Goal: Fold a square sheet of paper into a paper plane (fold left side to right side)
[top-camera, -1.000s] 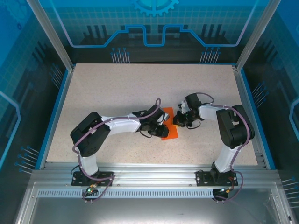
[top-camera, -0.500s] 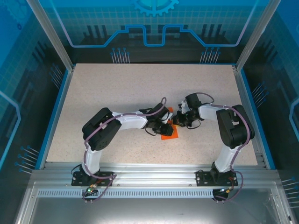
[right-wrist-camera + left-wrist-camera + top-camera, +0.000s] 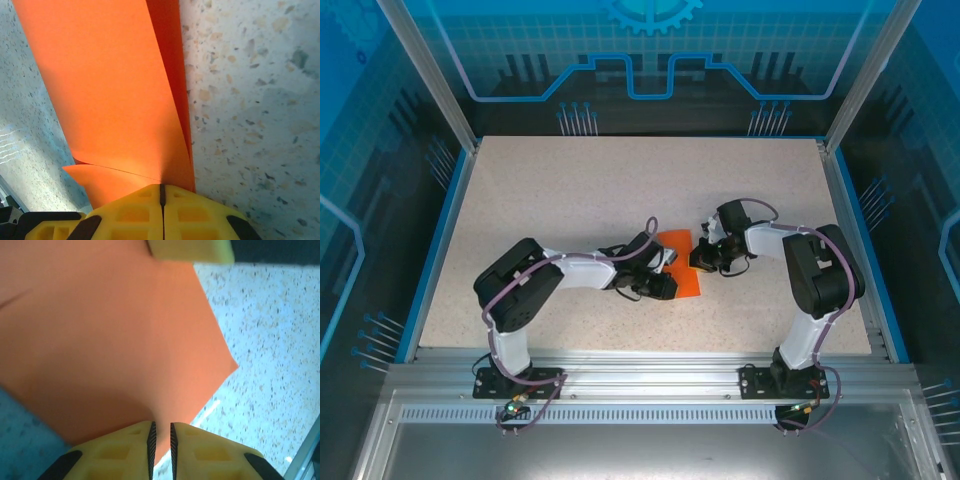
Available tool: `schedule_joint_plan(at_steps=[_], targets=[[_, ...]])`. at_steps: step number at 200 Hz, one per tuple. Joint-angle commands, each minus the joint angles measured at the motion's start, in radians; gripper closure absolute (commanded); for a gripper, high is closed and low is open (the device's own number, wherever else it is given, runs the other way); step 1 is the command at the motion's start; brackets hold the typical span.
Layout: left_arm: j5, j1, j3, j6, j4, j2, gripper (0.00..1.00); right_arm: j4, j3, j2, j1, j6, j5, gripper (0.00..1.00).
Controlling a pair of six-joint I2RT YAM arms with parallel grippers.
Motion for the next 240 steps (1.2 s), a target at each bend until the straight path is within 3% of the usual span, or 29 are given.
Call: schedule_joint_plan(at_steps=[1, 66, 115, 145, 190, 210, 240], targets=[[0.042, 0.003, -0.096, -0.054, -0.057, -0.019, 0.79, -0.018, -0.018, 0.025, -0.013, -0.013, 0.072, 0.94], [0.036, 0.003, -0.216, -0.103, 0.023, -0.063, 0.8, -0.016, -0.018, 0.028, -0.011, -0.017, 0.058, 0.94], [0.005, 0.005, -0.197, -0.069, -0.047, -0.164, 0.78, 0.041, -0.013, -0.004, -0.018, -0.006, -0.045, 0.91], [-0.024, 0.029, -0.166, -0.041, -0.115, -0.254, 0.7, 0.038, 0.019, -0.094, -0.037, -0.029, -0.075, 0.75], [-0.011, 0.096, -0.11, -0.042, -0.086, -0.283, 0.44, -0.073, 0.029, -0.222, -0.099, -0.123, -0.003, 0.48], [-0.007, 0.107, -0.058, -0.047, -0.055, -0.235, 0.35, -0.055, -0.011, -0.244, -0.125, -0.153, -0.068, 0.42], [-0.038, 0.127, 0.006, -0.076, -0.033, -0.153, 0.33, 0.043, -0.105, -0.268, -0.132, -0.156, -0.189, 0.35]])
